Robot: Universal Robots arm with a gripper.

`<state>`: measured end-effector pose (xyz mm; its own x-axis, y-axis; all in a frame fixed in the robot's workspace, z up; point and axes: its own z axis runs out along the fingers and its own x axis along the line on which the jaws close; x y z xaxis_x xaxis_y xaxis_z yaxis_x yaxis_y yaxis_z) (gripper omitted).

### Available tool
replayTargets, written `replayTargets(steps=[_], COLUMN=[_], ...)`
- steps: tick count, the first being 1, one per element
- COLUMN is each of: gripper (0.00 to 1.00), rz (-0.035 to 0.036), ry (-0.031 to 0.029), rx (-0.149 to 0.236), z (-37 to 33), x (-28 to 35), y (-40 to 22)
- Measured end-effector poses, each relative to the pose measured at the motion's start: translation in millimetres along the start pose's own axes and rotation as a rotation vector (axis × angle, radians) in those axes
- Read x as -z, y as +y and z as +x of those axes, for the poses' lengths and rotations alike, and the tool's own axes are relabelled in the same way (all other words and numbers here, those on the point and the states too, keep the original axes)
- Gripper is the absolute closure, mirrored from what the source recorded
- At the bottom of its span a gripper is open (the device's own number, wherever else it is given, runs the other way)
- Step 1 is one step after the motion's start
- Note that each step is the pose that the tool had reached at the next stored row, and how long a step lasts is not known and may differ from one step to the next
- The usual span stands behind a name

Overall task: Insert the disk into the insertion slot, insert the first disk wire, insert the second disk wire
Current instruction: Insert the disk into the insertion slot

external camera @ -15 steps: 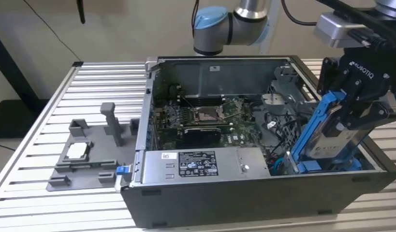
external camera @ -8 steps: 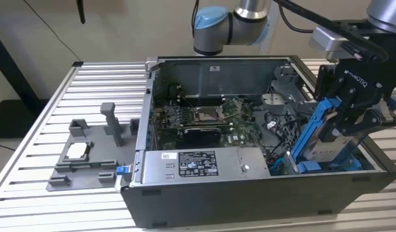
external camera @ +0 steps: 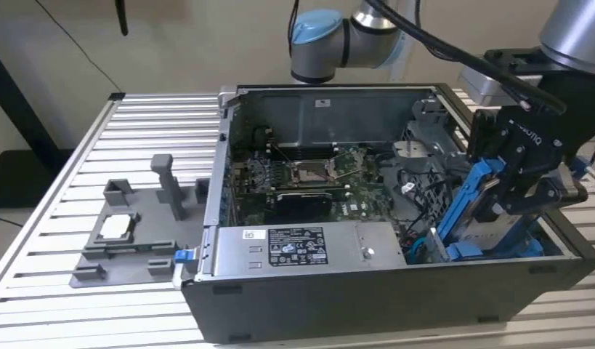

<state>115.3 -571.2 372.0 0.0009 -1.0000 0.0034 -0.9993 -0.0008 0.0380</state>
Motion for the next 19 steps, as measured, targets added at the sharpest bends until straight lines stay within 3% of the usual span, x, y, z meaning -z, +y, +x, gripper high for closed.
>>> replayTargets(steps=[7, 19], gripper=[0.67, 0.66], rz=[0.0000, 0.0000], ry=[-0.0007, 0.0002], rx=[0.000, 0.001], z=[0.0, 0.0], x=[-12.1, -13.2], y=[-0.5, -0.4])
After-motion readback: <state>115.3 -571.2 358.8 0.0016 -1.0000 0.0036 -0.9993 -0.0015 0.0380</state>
